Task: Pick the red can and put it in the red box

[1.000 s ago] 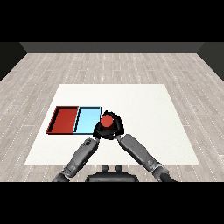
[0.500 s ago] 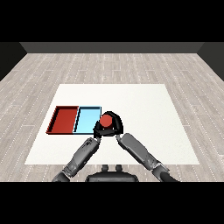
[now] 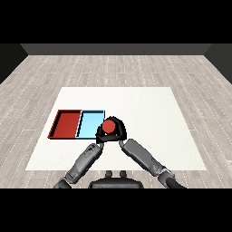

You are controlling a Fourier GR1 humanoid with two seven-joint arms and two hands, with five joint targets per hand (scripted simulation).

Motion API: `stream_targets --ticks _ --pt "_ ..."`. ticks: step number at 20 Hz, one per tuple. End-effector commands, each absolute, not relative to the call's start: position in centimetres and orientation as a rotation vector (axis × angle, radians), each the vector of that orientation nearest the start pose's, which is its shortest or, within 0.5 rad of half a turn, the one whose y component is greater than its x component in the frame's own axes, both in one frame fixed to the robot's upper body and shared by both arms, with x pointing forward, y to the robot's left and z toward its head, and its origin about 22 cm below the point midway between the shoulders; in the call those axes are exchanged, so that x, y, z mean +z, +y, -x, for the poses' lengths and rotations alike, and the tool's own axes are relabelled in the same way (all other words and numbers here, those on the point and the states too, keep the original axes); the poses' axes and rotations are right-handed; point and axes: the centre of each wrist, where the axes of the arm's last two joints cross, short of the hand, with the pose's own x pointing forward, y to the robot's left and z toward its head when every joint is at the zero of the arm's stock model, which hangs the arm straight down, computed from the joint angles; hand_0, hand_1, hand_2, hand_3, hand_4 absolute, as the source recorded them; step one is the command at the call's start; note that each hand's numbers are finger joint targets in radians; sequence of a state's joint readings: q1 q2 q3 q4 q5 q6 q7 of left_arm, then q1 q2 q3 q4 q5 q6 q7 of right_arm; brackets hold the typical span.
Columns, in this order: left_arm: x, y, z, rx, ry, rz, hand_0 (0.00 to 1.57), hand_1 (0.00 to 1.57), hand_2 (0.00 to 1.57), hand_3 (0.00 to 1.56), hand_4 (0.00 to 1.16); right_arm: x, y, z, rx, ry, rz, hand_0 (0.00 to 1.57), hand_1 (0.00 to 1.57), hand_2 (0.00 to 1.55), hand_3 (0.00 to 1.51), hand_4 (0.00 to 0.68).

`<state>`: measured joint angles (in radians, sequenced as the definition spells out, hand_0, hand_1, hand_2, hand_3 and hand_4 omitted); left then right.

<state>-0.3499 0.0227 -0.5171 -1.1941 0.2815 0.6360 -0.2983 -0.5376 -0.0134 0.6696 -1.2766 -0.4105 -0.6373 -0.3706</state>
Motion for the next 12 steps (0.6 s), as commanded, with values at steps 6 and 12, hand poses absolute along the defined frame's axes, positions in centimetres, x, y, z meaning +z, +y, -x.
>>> stream_targets --ticks 6,12 --pt "-0.4 8.4 -28.9 0.053 -1.776 -0.046 1.57 1.57 1.53 1.45 1.12 4.5 -3.6 -28.1 0.124 -1.902 -0.253 0.00 0.00 0.00 0.00 0.000" --pt "-0.3 8.5 -28.8 0.016 -1.806 -0.062 1.57 1.57 1.54 1.47 1.12 3.8 -5.0 -27.3 0.125 -1.895 -0.278 0.00 0.00 0.00 0.00 0.000"
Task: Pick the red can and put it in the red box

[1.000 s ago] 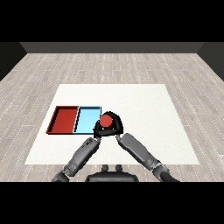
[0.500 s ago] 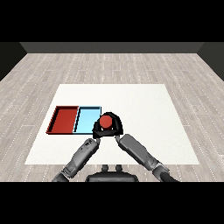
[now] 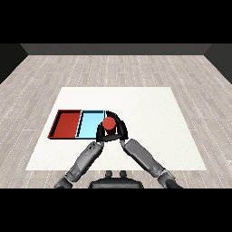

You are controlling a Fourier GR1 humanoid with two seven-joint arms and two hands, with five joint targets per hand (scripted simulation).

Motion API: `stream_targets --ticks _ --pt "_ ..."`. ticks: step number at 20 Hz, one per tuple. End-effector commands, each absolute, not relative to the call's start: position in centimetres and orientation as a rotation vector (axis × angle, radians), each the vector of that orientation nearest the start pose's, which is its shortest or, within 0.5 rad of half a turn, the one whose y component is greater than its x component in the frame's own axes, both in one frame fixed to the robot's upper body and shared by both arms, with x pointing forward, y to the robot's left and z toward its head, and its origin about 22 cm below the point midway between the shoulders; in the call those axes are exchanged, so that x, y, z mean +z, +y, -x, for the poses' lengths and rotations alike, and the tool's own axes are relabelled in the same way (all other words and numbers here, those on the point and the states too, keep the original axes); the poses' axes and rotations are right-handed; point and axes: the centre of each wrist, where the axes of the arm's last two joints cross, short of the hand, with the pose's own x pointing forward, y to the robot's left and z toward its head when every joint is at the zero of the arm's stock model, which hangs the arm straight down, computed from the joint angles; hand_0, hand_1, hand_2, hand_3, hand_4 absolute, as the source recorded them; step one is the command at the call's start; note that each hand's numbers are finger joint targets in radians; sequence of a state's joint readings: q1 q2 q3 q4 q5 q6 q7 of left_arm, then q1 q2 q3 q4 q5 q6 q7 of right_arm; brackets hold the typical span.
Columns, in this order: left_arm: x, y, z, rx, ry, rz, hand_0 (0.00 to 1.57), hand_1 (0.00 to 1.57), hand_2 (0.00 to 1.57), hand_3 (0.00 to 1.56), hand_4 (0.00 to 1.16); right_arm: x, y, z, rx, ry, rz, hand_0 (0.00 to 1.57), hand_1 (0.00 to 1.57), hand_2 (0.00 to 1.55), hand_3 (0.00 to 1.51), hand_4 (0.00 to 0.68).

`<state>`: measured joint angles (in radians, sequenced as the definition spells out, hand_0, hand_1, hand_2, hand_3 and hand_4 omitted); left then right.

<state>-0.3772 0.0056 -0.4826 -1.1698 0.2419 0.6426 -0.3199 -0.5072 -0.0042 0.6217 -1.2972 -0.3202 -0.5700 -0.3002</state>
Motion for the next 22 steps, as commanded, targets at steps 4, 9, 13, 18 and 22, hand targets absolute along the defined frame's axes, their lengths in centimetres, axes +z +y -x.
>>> stream_targets --ticks 4,9,13,18,22 --pt "-0.4 7.9 -28.6 0.051 -1.742 -0.052 1.57 1.57 1.57 1.50 1.14 5.4 -5.2 -28.5 0.090 -1.929 -0.227 0.00 0.00 0.00 0.00 0.000" --pt "-0.6 8.6 -28.9 0.040 -1.736 -0.071 1.57 1.57 1.57 1.51 1.14 6.5 -8.5 -29.7 0.024 -1.991 -0.197 0.00 0.00 0.00 0.00 0.000" --pt "-2.7 11.8 -27.7 0.035 -1.742 -0.129 1.57 1.57 1.57 1.48 1.13 8.1 -12.4 -29.7 -0.052 -2.035 -0.225 0.00 0.00 0.00 0.00 0.000" --pt "-2.5 15.0 -28.9 -0.008 -1.771 -0.240 1.57 1.57 1.57 1.48 1.13 9.2 -15.0 -26.7 -0.114 -2.071 -0.160 0.00 0.00 0.00 0.00 0.000" --pt "1.1 19.4 -31.3 -0.024 -1.794 -0.372 1.57 1.57 1.57 1.47 1.13 5.5 -20.6 -23.3 -0.103 -1.994 -0.047 0.00 0.00 0.00 0.00 0.000"
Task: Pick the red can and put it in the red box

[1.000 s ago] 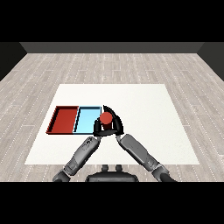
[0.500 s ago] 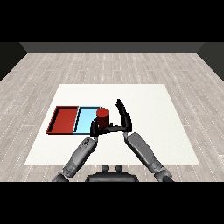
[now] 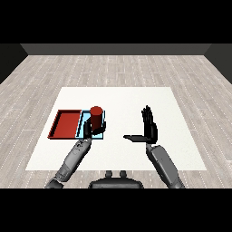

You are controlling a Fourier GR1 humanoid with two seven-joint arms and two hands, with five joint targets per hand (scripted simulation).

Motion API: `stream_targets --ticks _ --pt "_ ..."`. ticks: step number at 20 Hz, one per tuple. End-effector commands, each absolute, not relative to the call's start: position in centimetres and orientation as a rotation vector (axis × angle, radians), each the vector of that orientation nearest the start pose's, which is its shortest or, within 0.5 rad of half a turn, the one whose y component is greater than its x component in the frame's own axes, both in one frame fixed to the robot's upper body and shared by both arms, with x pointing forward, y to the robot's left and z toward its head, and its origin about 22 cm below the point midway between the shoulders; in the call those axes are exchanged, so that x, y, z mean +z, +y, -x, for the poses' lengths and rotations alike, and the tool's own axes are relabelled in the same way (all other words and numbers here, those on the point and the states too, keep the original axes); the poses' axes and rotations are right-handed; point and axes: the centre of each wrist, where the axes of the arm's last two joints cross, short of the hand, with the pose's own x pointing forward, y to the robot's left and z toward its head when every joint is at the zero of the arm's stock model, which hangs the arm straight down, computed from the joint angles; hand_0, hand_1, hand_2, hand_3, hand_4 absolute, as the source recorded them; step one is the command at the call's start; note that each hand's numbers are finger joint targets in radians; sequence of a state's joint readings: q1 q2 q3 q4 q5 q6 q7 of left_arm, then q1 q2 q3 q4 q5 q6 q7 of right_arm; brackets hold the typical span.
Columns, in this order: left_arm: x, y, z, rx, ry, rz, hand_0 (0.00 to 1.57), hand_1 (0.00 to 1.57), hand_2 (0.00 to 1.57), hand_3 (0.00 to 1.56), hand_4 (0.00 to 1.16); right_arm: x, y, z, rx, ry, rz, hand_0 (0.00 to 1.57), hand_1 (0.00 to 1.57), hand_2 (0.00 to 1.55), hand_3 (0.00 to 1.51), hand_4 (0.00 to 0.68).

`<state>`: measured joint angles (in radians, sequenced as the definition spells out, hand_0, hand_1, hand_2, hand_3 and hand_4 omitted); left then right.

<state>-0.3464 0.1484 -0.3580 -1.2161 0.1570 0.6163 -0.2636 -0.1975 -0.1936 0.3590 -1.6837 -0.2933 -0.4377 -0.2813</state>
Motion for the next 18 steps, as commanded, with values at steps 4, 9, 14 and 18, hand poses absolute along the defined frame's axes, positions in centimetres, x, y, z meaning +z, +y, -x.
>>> stream_targets --ticks 4,9,14,18 --pt "0.6 25.4 -31.3 -0.066 -1.751 -0.527 1.57 1.57 1.56 1.47 1.11 3.7 -22.6 -22.2 -0.144 -1.969 0.048 0.00 0.00 0.00 0.00 0.000" --pt "-0.5 31.2 -32.5 0.008 -1.651 -0.602 1.57 1.57 1.55 1.46 1.09 3.2 -24.7 -23.5 -0.122 -1.942 0.102 0.00 0.00 0.00 0.00 0.000" --pt "-1.0 33.8 -34.8 -0.059 -1.495 -0.723 1.57 1.57 1.56 1.48 1.09 2.0 -27.3 -22.7 -0.127 -1.881 0.175 0.00 0.00 0.00 0.00 0.000" --pt "-2.8 35.8 -34.9 -0.058 -1.402 -0.779 1.57 1.57 1.56 1.47 1.08 2.8 -25.7 -25.0 -0.117 -1.871 0.216 0.00 0.00 0.00 0.00 0.000"
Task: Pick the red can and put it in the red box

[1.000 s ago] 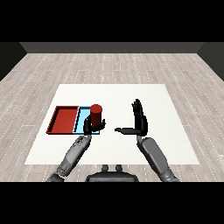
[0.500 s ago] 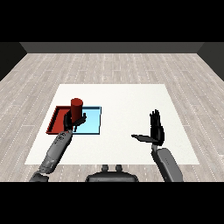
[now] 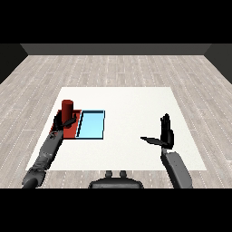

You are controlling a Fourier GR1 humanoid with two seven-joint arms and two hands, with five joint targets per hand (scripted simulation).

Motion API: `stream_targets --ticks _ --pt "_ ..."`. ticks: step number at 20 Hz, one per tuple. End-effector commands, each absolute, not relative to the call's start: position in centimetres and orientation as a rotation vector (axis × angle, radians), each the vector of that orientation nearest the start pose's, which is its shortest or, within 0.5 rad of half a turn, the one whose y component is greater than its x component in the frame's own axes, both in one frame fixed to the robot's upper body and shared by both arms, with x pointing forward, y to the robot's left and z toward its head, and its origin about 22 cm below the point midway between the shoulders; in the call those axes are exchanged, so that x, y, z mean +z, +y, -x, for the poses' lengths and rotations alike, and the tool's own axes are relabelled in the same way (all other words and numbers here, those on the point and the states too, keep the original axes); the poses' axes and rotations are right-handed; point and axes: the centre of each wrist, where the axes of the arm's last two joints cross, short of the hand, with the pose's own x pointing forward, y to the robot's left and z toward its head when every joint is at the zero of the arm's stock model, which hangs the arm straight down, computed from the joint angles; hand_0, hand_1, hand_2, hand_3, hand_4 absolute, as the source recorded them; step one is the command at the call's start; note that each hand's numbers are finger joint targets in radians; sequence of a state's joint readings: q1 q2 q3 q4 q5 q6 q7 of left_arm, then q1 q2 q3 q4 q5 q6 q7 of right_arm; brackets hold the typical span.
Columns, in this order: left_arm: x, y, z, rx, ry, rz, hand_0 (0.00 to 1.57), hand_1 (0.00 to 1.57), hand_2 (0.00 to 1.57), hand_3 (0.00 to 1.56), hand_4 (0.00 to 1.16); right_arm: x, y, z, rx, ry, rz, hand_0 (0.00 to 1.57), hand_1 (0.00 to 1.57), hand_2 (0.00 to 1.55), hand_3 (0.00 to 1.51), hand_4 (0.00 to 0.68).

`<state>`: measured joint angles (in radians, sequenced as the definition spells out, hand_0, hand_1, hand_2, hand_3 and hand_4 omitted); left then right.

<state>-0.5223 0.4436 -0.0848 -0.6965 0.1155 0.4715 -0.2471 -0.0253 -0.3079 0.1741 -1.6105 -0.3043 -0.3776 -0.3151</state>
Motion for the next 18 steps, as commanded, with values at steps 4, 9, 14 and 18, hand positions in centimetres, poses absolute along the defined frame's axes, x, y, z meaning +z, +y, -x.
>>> stream_targets --ticks 4,9,14,18 --pt "-2.8 35.8 -36.2 -0.069 -1.273 -0.828 1.57 1.57 1.56 1.50 1.05 0.9 -24.8 -26.4 -0.129 -1.850 0.184 0.00 0.00 0.00 0.00 0.000" --pt "-4.7 34.4 -35.9 -0.099 -1.064 -0.879 0.69 0.69 0.72 0.49 0.74 1.3 -26.8 -26.5 -0.186 -1.842 0.200 0.00 0.00 0.00 0.00 0.000" --pt "-6.0 36.2 -34.0 -0.019 -0.901 -0.858 0.68 0.68 0.69 0.12 0.77 0.1 -26.3 -27.7 -0.153 -1.838 0.179 0.00 0.00 0.00 0.00 0.000" --pt "-7.3 38.0 -31.8 0.089 -0.873 -0.873 1.28 1.28 1.17 0.00 0.70 -0.8 -25.5 -27.2 -0.171 -1.853 0.164 0.00 0.00 0.00 0.00 0.000"
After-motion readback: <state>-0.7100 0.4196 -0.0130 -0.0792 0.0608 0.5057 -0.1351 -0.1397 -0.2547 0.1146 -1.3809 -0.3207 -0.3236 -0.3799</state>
